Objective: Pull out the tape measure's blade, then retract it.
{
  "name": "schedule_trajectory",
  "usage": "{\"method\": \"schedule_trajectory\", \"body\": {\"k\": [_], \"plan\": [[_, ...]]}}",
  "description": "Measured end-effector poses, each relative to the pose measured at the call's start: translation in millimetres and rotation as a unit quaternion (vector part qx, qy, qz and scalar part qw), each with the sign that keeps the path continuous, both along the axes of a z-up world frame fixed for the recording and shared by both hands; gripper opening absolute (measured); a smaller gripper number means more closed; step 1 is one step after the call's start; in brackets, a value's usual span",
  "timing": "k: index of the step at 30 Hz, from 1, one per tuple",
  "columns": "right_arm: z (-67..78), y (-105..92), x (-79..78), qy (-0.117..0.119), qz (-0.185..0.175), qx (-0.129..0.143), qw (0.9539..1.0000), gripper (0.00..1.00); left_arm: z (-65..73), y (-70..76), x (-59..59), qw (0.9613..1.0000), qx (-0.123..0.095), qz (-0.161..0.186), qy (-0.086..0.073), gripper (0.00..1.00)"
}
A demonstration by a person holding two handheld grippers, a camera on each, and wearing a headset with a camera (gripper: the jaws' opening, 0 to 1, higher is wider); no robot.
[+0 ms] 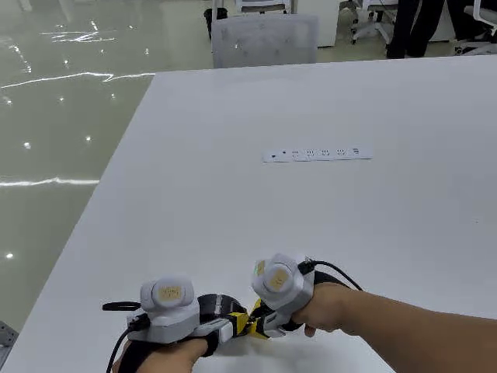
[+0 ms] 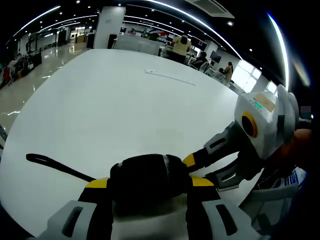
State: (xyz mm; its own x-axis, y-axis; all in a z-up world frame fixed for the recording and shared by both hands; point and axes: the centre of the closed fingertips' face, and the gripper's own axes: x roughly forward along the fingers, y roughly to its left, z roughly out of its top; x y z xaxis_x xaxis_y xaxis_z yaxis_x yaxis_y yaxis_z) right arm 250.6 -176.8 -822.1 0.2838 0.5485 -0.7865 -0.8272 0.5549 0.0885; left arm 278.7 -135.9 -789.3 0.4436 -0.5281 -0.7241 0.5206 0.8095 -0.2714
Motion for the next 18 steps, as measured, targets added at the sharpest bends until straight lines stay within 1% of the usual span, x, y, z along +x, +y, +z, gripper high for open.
{"method": "schedule_trajectory", "body": {"k": [3,5,7,9,10,13,15,16,18], "plan": [[0.3,-0.4,-0.7,-0.003,-0.002,0.000,1.0000,0.15,0.1,0.2,-0.3,1.0000,0.000,0.000,-0.001,0.55],[0.1,-0.3,-1.6,-0.012,0.002,-0.004,0.9999,0.15,0.1,0.2,-0.4,1.0000,0.000,-0.001,-0.001,0.55],[0.1,-0.8,-1.1,-0.012,0.002,-0.006,0.9999,0.15,0.2,0.2,-0.6,1.0000,0.000,-0.001,-0.001,0.55],[2.1,-1.3,-1.7,-0.019,0.011,-0.008,0.9997,0.14,0.4,0.0,-0.8,1.0000,0.000,-0.002,-0.002,0.55],[2.2,-0.6,-2.0,-0.017,0.013,-0.005,0.9998,0.14,0.4,-0.2,-0.8,1.0000,0.001,-0.004,-0.002,0.55],[1.2,0.3,-0.2,0.000,-0.005,0.000,1.0000,0.13,0.6,-0.3,-1.1,1.0000,0.001,-0.004,-0.003,0.55],[1.9,0.9,-0.4,-0.002,-0.001,-0.001,1.0000,0.13,0.7,-0.2,-1.3,1.0000,0.002,-0.002,-0.002,0.55],[1.8,1.1,-0.6,-0.005,0.007,-0.004,1.0000,0.13,0.6,-0.3,-1.5,1.0000,0.003,-0.003,-0.002,0.55],[1.2,1.3,-0.2,-0.001,0.007,-0.005,1.0000,0.13,0.2,-0.3,-1.4,1.0000,0.003,-0.003,-0.002,0.55]]}}
